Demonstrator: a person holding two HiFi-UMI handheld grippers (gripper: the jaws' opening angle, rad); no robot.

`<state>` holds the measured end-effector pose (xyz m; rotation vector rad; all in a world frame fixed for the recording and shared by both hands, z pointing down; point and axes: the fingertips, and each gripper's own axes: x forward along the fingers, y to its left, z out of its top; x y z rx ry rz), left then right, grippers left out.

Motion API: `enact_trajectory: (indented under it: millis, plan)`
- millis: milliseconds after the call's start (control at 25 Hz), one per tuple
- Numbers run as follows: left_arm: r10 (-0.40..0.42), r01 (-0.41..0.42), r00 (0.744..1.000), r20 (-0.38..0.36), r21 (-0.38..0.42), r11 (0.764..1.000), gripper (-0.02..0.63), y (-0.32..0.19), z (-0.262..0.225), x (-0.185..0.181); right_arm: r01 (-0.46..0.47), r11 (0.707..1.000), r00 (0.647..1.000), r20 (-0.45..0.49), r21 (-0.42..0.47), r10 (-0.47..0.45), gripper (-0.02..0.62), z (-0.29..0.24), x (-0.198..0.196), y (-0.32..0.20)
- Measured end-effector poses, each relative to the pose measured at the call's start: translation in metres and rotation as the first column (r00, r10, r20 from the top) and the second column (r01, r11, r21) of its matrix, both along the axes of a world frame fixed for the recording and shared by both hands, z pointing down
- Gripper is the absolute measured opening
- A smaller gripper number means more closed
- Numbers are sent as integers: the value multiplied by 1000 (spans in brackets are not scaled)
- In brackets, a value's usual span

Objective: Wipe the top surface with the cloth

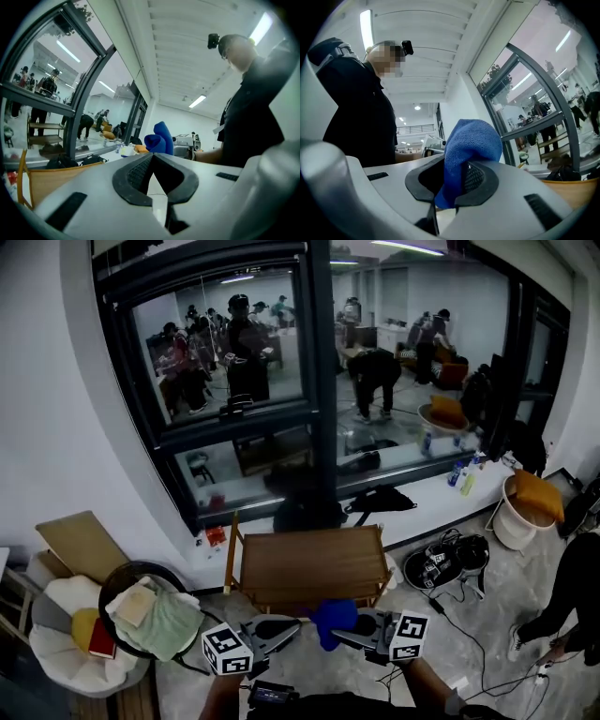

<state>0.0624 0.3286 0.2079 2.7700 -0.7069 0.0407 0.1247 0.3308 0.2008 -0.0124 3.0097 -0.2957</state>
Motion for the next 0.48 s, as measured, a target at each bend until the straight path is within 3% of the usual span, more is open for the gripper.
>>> enact_trajectory:
  millis: [160, 480]
  plan:
    - [-22, 21, 1000, -19, -43, 999, 8, 3, 14, -23, 5, 999, 999, -40, 42, -3, 61, -4, -20, 4]
    - [-24, 23, 999, -28, -14, 1000, 8, 0, 4, -39, -8, 999, 997, -77, 53, 12, 61, -2, -33, 8]
